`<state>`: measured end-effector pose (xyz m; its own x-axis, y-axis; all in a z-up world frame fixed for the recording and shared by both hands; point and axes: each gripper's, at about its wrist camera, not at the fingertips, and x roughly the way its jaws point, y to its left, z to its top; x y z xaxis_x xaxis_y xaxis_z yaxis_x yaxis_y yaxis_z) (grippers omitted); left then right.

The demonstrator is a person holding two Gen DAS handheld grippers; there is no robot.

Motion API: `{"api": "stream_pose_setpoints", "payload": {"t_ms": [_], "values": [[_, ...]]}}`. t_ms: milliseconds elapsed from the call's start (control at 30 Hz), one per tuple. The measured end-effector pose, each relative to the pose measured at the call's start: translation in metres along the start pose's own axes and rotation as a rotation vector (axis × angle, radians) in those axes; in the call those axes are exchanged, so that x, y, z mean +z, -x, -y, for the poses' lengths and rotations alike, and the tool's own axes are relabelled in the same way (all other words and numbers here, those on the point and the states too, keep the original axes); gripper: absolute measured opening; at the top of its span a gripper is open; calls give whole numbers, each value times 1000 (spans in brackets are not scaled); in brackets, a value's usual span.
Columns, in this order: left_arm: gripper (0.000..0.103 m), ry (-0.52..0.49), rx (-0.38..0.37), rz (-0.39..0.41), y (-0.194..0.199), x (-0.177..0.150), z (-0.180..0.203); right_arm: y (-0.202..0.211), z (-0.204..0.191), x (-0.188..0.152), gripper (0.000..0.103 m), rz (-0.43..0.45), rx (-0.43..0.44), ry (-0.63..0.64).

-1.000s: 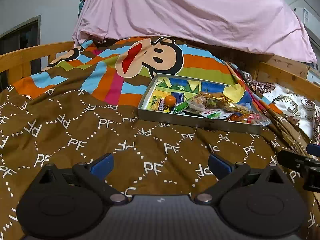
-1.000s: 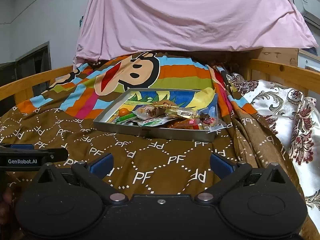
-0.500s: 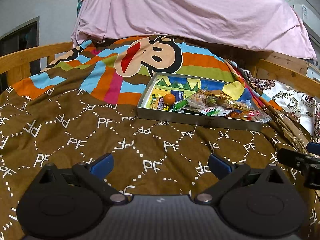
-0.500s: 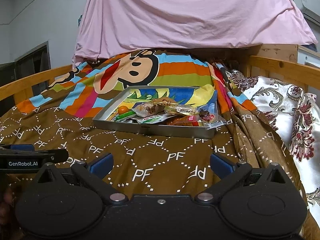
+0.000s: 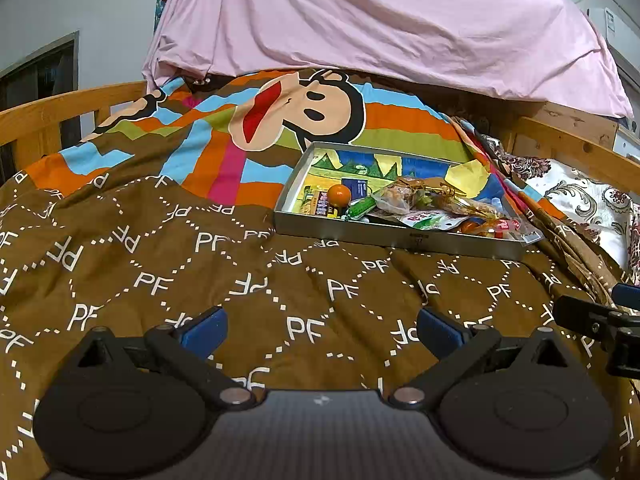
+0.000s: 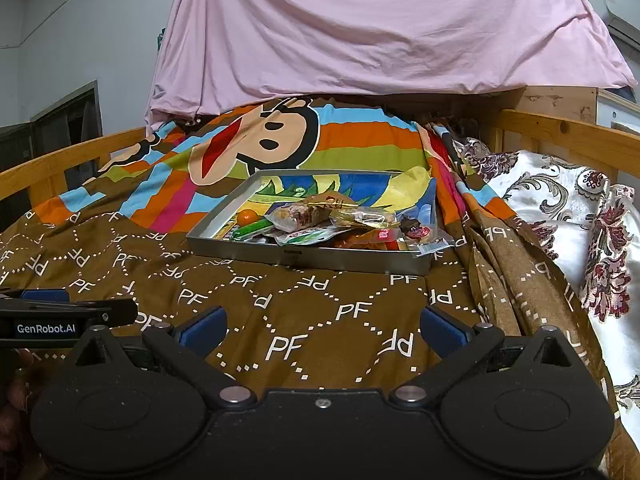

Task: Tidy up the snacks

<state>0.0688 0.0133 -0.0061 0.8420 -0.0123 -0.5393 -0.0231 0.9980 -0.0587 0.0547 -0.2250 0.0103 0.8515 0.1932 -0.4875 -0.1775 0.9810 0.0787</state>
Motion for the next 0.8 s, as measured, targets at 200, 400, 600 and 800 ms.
{"api": "stream_pose_setpoints", "payload": {"t_ms": [200, 400, 600, 800], "values": [[103, -1, 4, 4, 1, 0, -1, 0, 0, 0, 102, -1, 0, -1], [103, 0, 4, 5, 2, 0, -1, 0, 0, 0, 102, -1, 0, 0], [103, -6, 2, 11, 2, 1, 0, 0, -1, 0, 102, -1, 0, -1], [103, -4, 2, 12, 2, 1, 1, 0, -1, -1, 102, 0, 0, 0]]}}
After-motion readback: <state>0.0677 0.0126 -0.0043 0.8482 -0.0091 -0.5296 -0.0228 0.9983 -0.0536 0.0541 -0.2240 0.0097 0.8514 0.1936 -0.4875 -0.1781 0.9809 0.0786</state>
